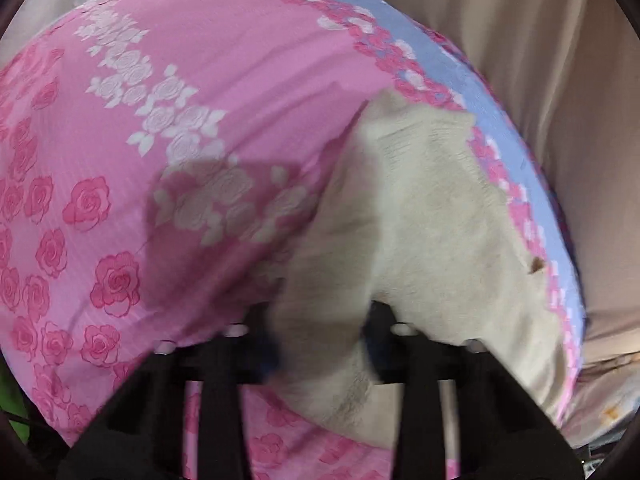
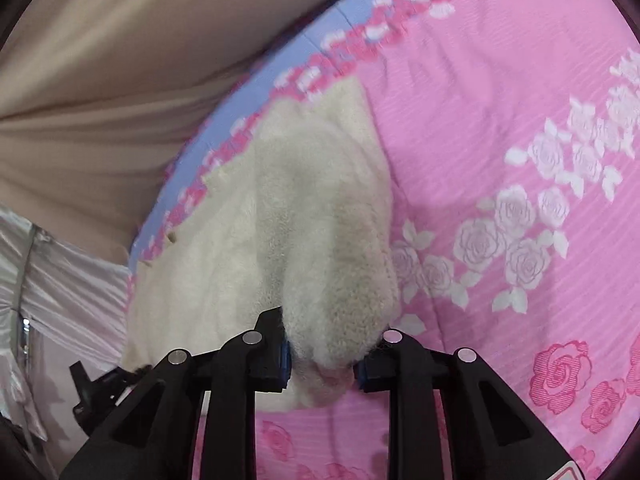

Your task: Fold small clothes

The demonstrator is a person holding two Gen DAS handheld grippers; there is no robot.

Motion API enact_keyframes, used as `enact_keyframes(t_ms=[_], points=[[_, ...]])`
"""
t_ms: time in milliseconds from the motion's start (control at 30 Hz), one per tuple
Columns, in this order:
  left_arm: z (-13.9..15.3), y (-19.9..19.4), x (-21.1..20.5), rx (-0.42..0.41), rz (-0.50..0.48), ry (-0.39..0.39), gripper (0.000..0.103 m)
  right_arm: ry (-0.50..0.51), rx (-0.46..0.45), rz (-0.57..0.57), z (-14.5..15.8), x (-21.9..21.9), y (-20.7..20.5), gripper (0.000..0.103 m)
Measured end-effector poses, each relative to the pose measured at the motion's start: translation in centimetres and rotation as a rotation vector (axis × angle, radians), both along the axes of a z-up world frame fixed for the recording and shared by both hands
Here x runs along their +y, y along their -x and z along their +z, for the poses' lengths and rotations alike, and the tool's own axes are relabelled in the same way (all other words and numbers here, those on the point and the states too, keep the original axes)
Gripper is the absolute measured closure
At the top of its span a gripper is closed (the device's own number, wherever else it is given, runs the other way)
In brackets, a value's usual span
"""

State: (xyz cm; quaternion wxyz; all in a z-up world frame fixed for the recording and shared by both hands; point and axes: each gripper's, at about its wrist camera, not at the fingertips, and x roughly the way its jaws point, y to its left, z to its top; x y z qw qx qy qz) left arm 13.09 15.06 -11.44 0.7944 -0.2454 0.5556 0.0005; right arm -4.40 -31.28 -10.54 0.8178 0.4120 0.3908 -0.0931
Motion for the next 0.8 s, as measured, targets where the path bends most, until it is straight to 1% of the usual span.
enact_keyframes(t_ms=[33, 133, 200, 267, 333, 367, 433, 467, 500, 533, 567, 600, 633, 667, 700, 733, 800], points=[[0.7, 0.3, 0.3, -0.005, -0.002, 0.018, 0.081, 0.027, -0.012, 0.011, 1.3, 0.1, 0.6, 0.085], [3.4, 2.5, 0.8, -0.027, -0.050, 0.041, 0.083, 0.073, -0.020, 0.038, 4.1, 0.0, 3.4, 0.086], [4.5, 4.7, 0.9, -0.017, -0.100, 0.036, 0.083, 0.113, 0.003, 0.054, 5.5, 0.1, 6.3, 0.086], [4.7, 7.2, 1.0, 0.008, -0.148, 0.023, 0.083, 0.134, 0.045, 0.064, 5.7, 0.2, 9.8, 0.086], [3.5, 10.0, 0.7, 0.053, -0.192, -0.020, 0.082, 0.158, 0.113, 0.084, 4.3, 0.7, 12.5, 0.084], [2.5, 11.2, 0.5, 0.075, -0.213, -0.046, 0.080, 0.178, 0.166, 0.111, 2.9, 1.2, 13.7, 0.080], [0.5, 13.0, -0.3, 0.111, -0.241, -0.132, 0.073, 0.259, 0.323, 0.157, -0.6, 2.3, 15.2, 0.075], [0.3, 13.5, -0.6, 0.100, -0.239, -0.165, 0.069, 0.286, 0.348, 0.161, -0.9, 2.6, 15.6, 0.073], [1.1, 13.9, -0.9, 0.067, -0.229, -0.211, 0.068, 0.301, 0.324, 0.145, -0.2, 2.8, 15.9, 0.072], [2.6, 14.1, -1.3, 0.029, -0.225, -0.260, 0.069, 0.325, 0.294, 0.122, 1.0, 2.8, 15.9, 0.071], [3.7, 14.1, -1.6, -0.001, -0.222, -0.282, 0.066, 0.356, 0.263, 0.106, 2.2, 2.8, 15.6, 0.066], [5.5, 13.9, -2.0, -0.059, -0.216, -0.299, 0.057, 0.403, 0.222, 0.096, 3.8, 2.9, 15.1, 0.057], [6.8, 13.6, -2.3, -0.107, -0.212, -0.309, 0.051, 0.449, 0.184, 0.091, 5.1, 2.9, 14.4, 0.051], [8.3, 12.9, -2.9, -0.160, -0.207, -0.319, 0.035, 0.487, 0.142, 0.092, 6.2, 2.8, 13.4, 0.039], [8.9, 12.4, -3.2, -0.183, -0.209, -0.321, 0.024, 0.503, 0.118, 0.098, 6.8, 2.6, 12.3, 0.037], [9.4, 11.4, -3.8, -0.211, -0.215, -0.327, 0.021, 0.512, 0.109, 0.107, 7.1, 2.2, 10.8, 0.037], [8.9, 8.7, -5.5, -0.226, -0.241, -0.356, 0.020, 0.531, 0.121, 0.126, 6.7, 1.3, 8.0, 0.037]])
